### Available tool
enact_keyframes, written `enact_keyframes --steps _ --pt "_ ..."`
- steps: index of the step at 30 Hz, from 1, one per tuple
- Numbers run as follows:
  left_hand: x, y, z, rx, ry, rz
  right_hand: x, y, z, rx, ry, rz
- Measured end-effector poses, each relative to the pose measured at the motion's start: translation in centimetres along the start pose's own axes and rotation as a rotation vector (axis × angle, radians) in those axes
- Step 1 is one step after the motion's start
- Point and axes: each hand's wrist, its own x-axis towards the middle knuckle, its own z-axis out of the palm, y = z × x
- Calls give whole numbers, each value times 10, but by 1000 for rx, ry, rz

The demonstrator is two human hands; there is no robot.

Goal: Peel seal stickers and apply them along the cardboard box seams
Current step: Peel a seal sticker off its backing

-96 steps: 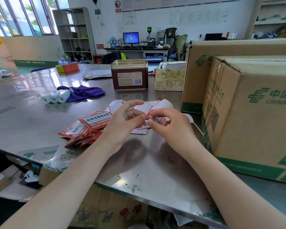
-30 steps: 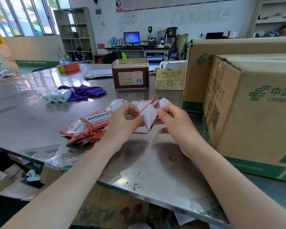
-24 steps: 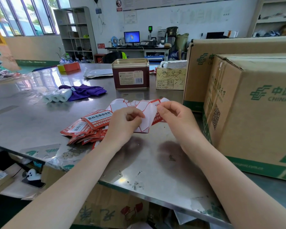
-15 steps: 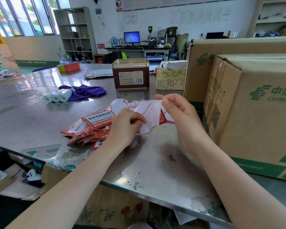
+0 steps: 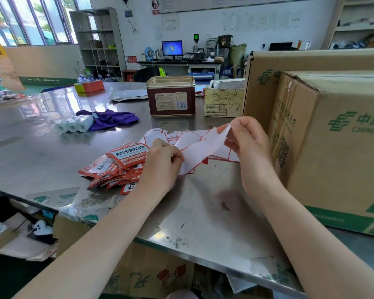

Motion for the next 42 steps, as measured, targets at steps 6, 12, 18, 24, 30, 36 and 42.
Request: enact_keyframes --steps 6,12,18,24,30,36,42 --pt "-3 2 -1 54 -17 17 -1 -3 -2 32 82 -15" --pt "-3 -1 1 116 -49 25 -2 -2 -4 -21 107 -22" --pt "-2 -3 3 96 -62 56 0 0 -5 -119 150 -55" --pt "-6 7 -3 -178 117 223 -1 5 1 -368 31 -76" --pt "-9 6 -3 -246 104 377 -2 6 0 -416 -17 -105" --pt "-7 4 0 -202 101 405 -6 4 2 -432 -60 -104" --pt "-5 3 2 -161 173 395 -6 4 4 -427 -73 -86"
